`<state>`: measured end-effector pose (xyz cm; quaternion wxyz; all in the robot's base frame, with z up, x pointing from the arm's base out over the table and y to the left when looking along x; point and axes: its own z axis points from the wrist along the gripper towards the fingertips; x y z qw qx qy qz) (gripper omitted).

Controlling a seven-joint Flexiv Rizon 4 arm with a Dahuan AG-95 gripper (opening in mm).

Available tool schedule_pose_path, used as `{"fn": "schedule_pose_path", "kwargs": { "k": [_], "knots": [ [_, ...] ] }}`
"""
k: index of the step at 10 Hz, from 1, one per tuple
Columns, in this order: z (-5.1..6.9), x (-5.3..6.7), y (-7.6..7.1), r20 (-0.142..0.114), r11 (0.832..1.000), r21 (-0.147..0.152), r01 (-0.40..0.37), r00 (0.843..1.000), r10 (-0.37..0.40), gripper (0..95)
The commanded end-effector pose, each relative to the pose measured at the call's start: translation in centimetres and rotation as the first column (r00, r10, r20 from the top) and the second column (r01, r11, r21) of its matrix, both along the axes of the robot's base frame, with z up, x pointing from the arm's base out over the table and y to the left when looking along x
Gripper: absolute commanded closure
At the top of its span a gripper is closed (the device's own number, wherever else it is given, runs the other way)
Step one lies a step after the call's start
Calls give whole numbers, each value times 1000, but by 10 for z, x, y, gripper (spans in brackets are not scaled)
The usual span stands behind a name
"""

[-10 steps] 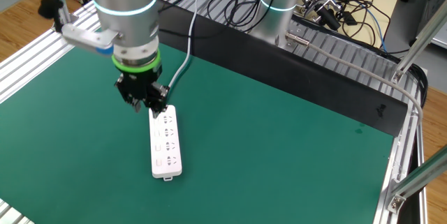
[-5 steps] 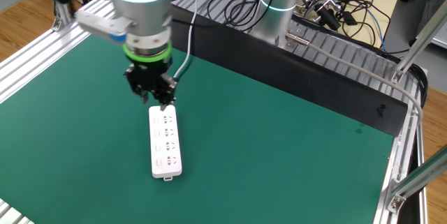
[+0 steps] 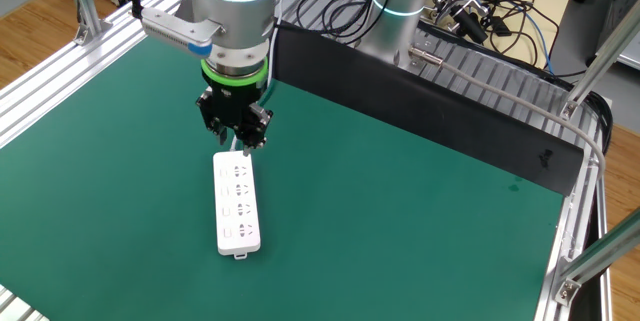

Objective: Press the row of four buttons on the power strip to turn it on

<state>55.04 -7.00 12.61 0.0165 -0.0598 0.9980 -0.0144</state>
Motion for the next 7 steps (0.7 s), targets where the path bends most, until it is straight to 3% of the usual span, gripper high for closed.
{"fn": "schedule_pose_path", "kwargs": {
  "k": [1,3,4,5,6,7],
  "knots": [
    [3,-2,1,6,1000,2,1,1000,-1,570],
    [2,-1,1,-7,1000,4,3,1000,-3,570],
    [2,-1,1,-15,1000,10,11,1000,-11,760],
    [2,-1,1,-18,999,23,25,1000,-24,760],
    [6,-2,-1,-26,996,61,61,998,-59,760],
    [9,-4,-2,-39,996,61,63,997,-61,760]
  ]
}}
